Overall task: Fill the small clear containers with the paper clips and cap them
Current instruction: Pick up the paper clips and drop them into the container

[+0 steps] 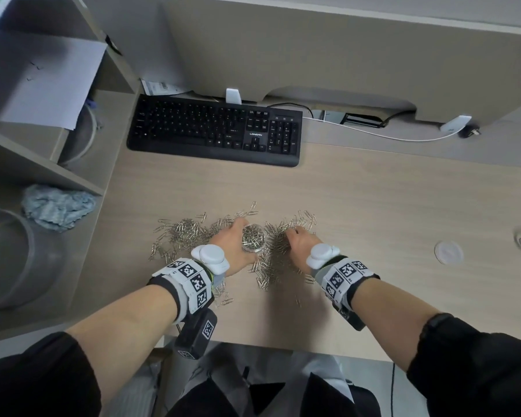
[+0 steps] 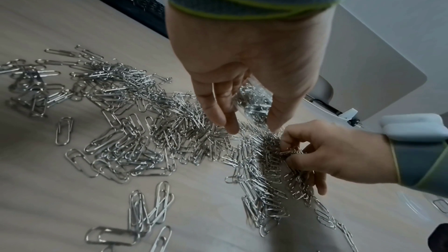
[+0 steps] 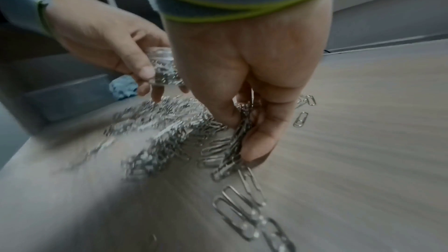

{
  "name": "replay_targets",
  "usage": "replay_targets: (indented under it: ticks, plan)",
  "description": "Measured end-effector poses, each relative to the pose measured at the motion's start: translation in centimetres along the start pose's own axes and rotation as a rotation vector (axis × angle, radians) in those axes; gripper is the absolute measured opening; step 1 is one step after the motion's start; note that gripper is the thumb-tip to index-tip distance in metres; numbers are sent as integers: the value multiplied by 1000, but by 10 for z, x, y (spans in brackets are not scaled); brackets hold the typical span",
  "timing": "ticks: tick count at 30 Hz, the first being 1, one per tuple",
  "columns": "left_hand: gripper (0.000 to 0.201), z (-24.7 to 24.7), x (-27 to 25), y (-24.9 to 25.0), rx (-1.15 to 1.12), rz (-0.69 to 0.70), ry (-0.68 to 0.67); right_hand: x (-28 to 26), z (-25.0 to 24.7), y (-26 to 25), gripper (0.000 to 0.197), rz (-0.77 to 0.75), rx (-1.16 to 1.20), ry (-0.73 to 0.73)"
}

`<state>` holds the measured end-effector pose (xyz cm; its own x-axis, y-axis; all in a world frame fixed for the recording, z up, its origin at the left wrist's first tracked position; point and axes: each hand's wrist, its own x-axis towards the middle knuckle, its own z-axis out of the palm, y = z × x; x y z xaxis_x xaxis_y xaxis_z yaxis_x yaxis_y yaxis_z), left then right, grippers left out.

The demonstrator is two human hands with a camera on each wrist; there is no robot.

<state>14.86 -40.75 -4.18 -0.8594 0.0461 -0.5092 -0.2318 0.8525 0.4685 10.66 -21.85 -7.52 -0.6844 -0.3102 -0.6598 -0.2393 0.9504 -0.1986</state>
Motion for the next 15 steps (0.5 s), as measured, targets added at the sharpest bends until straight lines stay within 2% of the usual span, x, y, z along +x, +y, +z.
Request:
replay_targets:
  ticks: [2, 4, 6, 9, 13, 15]
  plan:
    - [73, -1, 0, 1, 12, -2, -4, 0, -4, 7, 30, 14, 127, 20]
    - [72, -1, 2, 3, 26, 7, -12, -3, -11, 13, 20, 88, 279, 85]
    - [71, 0, 3, 5, 38, 25, -24, -9, -20, 16, 14, 122, 544, 88]
    - [70, 2, 6, 15, 68, 50, -48, -22, -42, 14, 11, 78, 815, 83]
    - [69, 6, 10, 27, 42, 95, -54, -34, -64, 0, 13, -32, 929, 149]
    - [68, 7, 12, 31, -1, 119, -40, -37, -70, -9, 11, -78, 854, 168]
